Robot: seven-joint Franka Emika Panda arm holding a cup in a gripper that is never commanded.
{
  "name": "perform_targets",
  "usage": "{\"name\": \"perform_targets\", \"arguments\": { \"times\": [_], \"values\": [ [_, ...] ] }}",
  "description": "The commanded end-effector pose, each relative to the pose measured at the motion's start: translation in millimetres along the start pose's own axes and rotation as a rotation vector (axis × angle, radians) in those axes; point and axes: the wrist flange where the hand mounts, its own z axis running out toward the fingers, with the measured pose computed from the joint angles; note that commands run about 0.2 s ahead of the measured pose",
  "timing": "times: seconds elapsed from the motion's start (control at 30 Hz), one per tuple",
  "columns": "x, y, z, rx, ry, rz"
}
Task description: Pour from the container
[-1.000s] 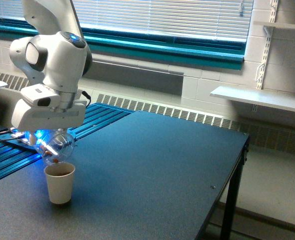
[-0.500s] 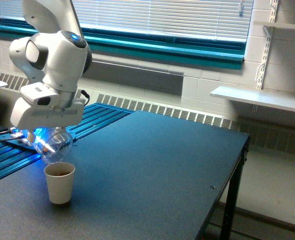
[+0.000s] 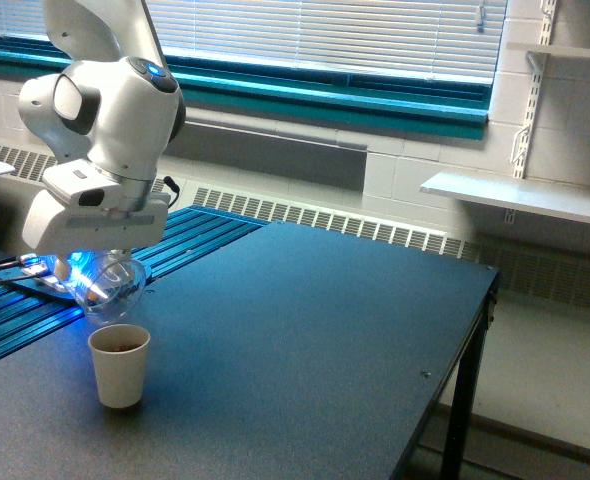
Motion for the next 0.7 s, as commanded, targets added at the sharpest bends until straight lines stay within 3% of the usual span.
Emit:
{"name": "perform_targets", "arguments": {
  "times": [0.03, 0.13, 0.5, 0.7],
  "values": [
    [4, 11, -2.8, -0.035, -0.003, -0.011],
    [3, 16, -0.5, -0.061, -0.014, -0.023],
    [22, 15, -16.8, -0.039, 0.046, 0.008],
    [26, 10, -19.3, -0.033, 0.049, 0.0]
  ]
}}
